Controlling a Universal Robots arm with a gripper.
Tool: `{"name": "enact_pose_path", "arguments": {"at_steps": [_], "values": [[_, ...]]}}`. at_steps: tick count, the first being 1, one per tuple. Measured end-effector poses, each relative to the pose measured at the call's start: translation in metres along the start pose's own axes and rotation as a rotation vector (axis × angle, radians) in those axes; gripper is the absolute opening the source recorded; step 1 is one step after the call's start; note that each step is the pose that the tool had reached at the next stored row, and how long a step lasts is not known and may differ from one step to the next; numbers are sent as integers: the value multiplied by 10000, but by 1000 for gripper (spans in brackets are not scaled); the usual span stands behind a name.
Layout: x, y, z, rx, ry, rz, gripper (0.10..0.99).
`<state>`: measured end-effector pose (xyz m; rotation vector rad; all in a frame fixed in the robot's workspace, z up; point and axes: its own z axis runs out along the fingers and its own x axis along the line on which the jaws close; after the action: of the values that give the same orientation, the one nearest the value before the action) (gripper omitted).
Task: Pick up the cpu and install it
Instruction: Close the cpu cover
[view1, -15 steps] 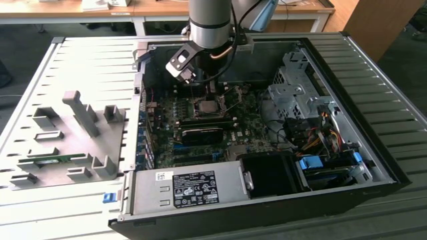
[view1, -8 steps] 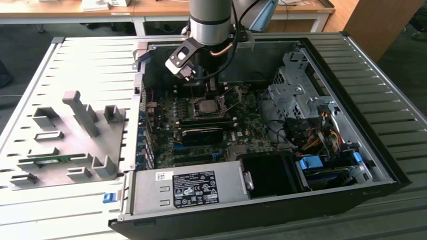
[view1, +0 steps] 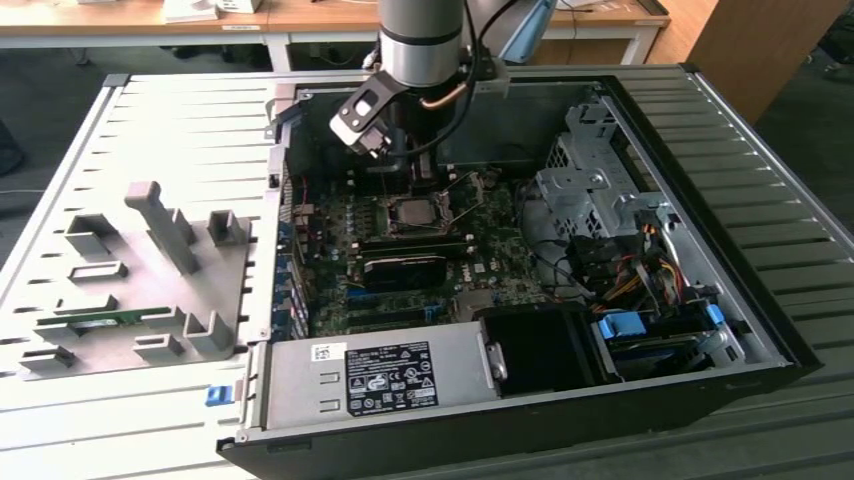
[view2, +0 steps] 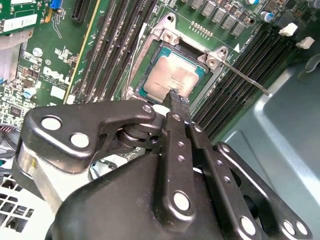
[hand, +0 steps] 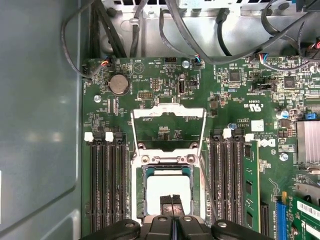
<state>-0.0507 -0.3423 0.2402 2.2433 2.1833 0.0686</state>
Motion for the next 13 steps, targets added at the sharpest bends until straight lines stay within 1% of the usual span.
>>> {"name": "enact_pose_path", "arguments": {"at_steps": [2, 4, 10, 13], "values": [[0, 1, -18, 0, 1, 0, 122], [1, 2, -51, 0, 2, 0, 122], [5, 8, -209, -1, 1, 0, 122], [7, 12, -306, 0, 1, 0, 122]]}}
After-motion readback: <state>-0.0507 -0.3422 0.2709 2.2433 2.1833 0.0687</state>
